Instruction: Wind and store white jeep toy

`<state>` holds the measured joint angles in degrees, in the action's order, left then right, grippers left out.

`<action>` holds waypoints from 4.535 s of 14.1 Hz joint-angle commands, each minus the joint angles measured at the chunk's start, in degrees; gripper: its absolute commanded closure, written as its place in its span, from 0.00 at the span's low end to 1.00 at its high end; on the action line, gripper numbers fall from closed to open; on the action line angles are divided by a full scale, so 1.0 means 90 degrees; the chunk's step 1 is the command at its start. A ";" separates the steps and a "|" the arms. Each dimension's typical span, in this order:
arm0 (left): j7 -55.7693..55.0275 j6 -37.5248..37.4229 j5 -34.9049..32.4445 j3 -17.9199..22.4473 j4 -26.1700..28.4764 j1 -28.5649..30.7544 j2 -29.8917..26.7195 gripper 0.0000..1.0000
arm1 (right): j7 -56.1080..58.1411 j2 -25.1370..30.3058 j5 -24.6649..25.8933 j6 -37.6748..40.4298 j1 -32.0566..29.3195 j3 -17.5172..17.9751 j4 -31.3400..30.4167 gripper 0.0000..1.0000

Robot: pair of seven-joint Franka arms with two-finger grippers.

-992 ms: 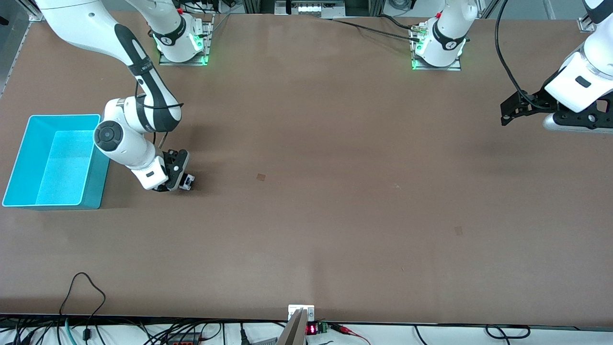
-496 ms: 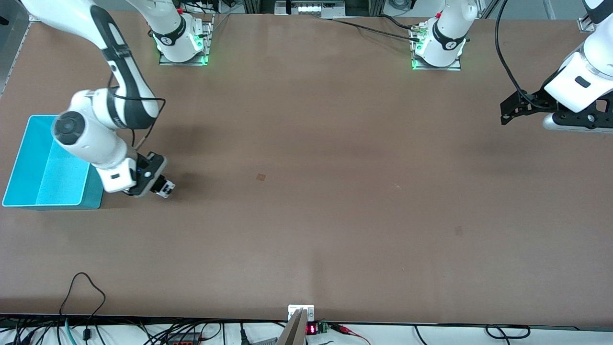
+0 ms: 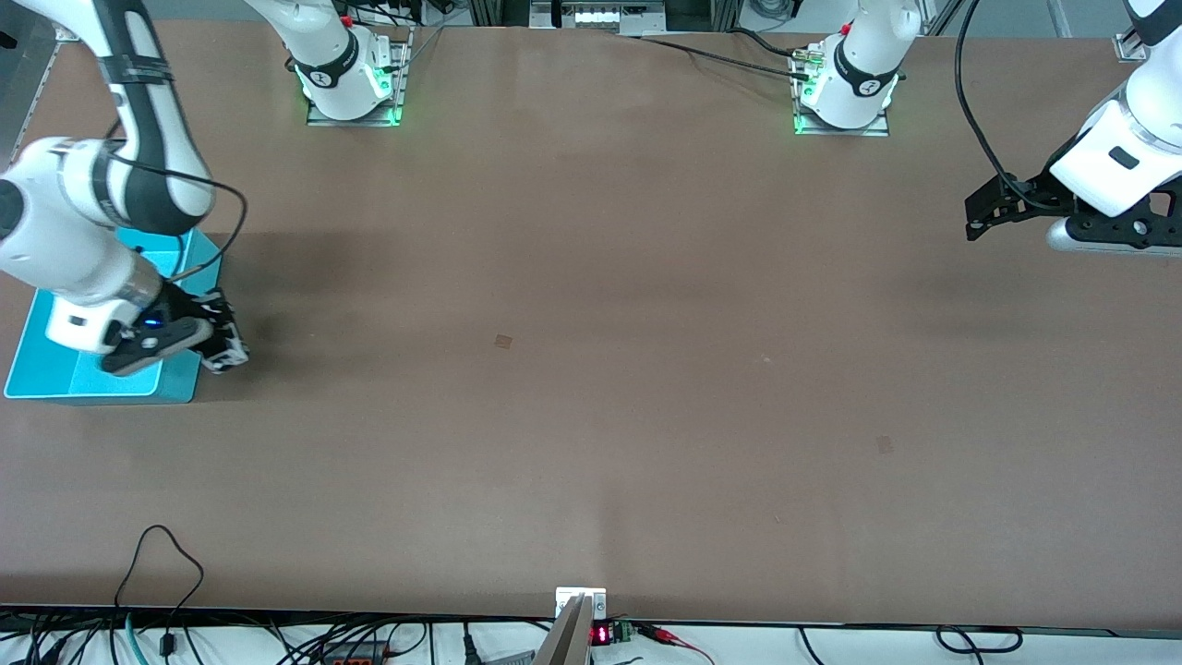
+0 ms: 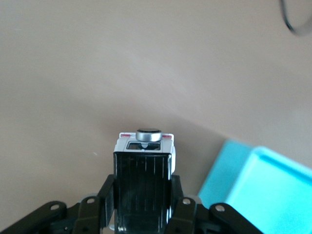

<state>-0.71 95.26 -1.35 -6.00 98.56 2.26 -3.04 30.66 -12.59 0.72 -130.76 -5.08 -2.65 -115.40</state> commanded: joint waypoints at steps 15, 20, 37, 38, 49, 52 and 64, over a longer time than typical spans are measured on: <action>0.0128 -0.0213 -0.0006 -0.0007 -0.0141 0.0032 0.0015 0.00 | -0.0653 -0.0748 0.0536 -0.0265 -0.1964 -0.0097 -0.0098 1.00; 0.0128 -0.0213 -0.0006 0.0003 -0.0141 0.0032 0.0015 0.00 | -0.0478 -0.1170 0.0545 -0.0764 -0.2218 -0.0097 -0.0137 0.98; 0.0128 -0.0281 -0.0006 -0.0017 -0.0151 0.0032 0.0015 0.00 | 0.0451 0.0137 0.0507 0.0075 -0.1478 0.0195 -0.0069 0.00; 0.0138 -0.0310 -0.0006 -0.0026 -0.0151 0.0032 0.0005 0.00 | 0.0412 0.0284 0.0468 0.0192 -0.1312 0.0245 -0.0069 0.00; 0.0128 -0.0301 -0.0006 -0.0027 -0.0151 -0.0017 0.0005 0.00 | -0.1754 0.1124 0.0262 0.1938 0.0251 0.0265 0.0584 0.00; 0.0128 -0.0301 -0.0006 -0.0026 -0.0151 -0.0017 0.0015 0.00 | -0.1990 0.1213 0.0262 0.2836 0.0408 0.0265 0.1267 0.00; 0.0128 -0.0301 -0.0006 -0.0017 -0.0160 0.0012 0.0005 0.00 | -0.2272 0.1174 -0.0392 0.3542 0.0720 0.0206 0.2607 0.00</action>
<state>-0.71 93.82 -1.35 -6.13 98.39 2.22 -3.04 12.88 -1.15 -2.17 -99.86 -0.73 0.04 -94.05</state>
